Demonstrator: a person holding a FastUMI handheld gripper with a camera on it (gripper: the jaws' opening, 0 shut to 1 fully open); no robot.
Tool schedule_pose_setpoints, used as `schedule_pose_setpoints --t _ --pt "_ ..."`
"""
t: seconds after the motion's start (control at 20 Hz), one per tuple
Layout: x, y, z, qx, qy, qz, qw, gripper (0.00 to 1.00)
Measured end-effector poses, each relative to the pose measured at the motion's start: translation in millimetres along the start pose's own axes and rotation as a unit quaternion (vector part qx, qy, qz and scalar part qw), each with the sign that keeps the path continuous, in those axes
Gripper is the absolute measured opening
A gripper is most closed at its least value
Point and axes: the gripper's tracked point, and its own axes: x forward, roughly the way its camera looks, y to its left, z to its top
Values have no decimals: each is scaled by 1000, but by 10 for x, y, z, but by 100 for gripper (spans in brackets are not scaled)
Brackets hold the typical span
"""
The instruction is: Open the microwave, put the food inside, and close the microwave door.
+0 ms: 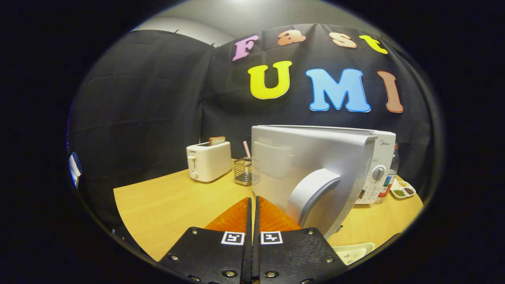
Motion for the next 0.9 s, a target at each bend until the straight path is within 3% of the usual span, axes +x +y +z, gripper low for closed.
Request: schedule_pose_setpoints --t 0.9 --pt "580 -1836 172 21 14 -181 983 1"
